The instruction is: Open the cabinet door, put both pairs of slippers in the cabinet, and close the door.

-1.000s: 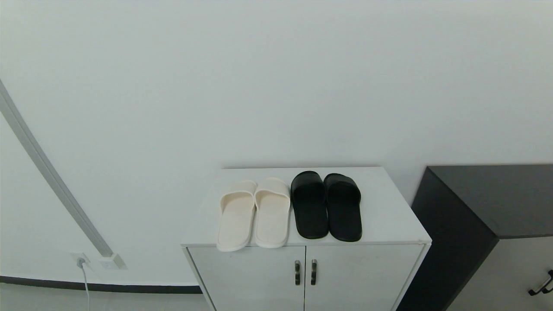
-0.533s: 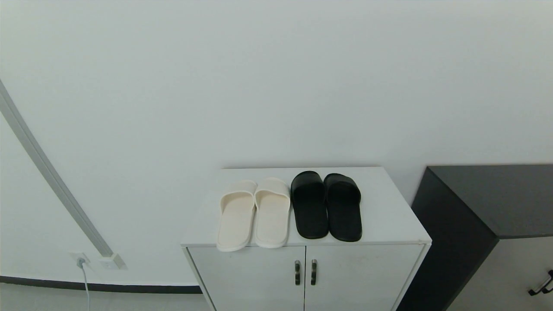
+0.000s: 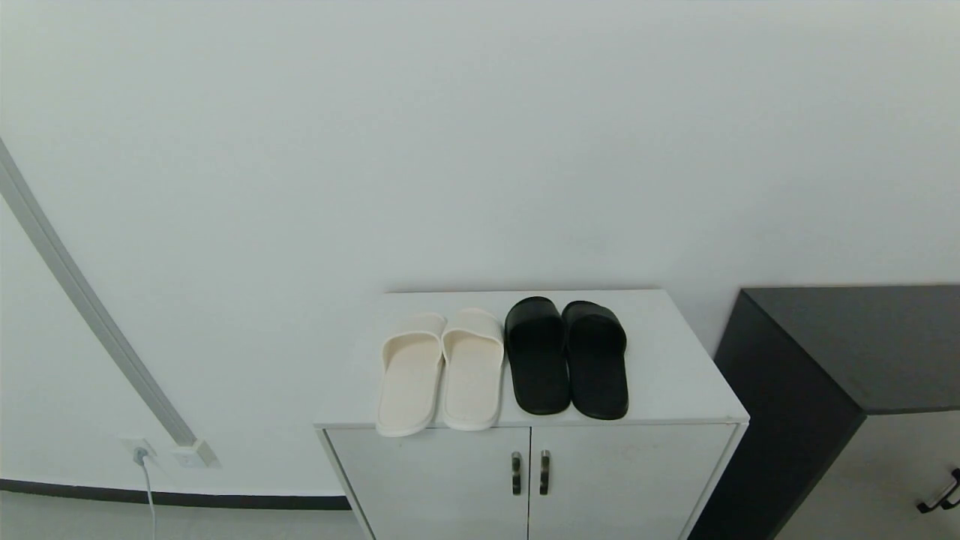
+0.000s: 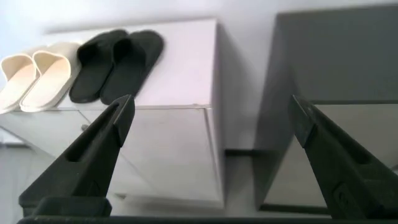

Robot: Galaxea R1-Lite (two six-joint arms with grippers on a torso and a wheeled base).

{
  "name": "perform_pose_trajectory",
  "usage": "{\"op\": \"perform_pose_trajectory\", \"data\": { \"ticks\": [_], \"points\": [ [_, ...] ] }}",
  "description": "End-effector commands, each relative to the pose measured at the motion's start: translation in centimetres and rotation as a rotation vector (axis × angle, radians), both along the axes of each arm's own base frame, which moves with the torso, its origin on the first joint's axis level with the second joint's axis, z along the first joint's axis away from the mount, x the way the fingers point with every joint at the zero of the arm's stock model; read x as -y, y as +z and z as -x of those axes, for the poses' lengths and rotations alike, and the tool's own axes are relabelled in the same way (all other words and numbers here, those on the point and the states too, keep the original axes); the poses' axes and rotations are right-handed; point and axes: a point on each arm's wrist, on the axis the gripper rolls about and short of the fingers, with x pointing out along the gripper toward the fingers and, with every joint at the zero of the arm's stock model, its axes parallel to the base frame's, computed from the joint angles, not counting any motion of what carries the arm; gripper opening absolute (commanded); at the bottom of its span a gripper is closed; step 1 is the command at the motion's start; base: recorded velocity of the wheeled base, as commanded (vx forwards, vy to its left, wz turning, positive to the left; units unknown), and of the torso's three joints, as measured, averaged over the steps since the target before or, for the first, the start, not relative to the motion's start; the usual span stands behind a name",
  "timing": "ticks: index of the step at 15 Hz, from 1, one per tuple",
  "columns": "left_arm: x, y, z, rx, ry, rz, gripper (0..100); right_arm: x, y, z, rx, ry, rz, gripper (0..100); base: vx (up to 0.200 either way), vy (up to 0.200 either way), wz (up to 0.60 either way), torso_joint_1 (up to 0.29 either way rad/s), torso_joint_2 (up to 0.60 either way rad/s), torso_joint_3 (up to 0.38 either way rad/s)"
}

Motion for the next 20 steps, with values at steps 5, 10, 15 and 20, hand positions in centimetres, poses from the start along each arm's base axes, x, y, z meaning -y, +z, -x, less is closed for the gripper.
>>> {"op": "perform_pose_trajectory", "data": {
  "ticks": [5, 10, 15, 20],
  "points": [
    [0.0, 0.0, 0.0, -0.001, 0.001, 0.001, 0, -12.5, -1.6, -10.1, -0.174, 0.138, 0.026, 100, 0.000, 0.000, 0.00, 0.000, 0.00, 0.000],
    [0.0, 0.0, 0.0, 0.000, 0.001, 0.001, 0, -19.3, -3.2, -14.3, -0.116, 0.103, 0.012, 100, 0.000, 0.000, 0.00, 0.000, 0.00, 0.000],
    [0.0, 0.0, 0.0, 0.000, 0.001, 0.001, 0, -24.6, -5.0, -18.1, -0.072, 0.042, 0.017, 100, 0.000, 0.000, 0.00, 0.000, 0.00, 0.000],
    [0.0, 0.0, 0.0, -0.001, 0.001, 0.001, 0, -27.1, -7.7, -22.5, -0.069, -0.031, 0.032, 100, 0.000, 0.000, 0.00, 0.000, 0.00, 0.000]
  ]
}}
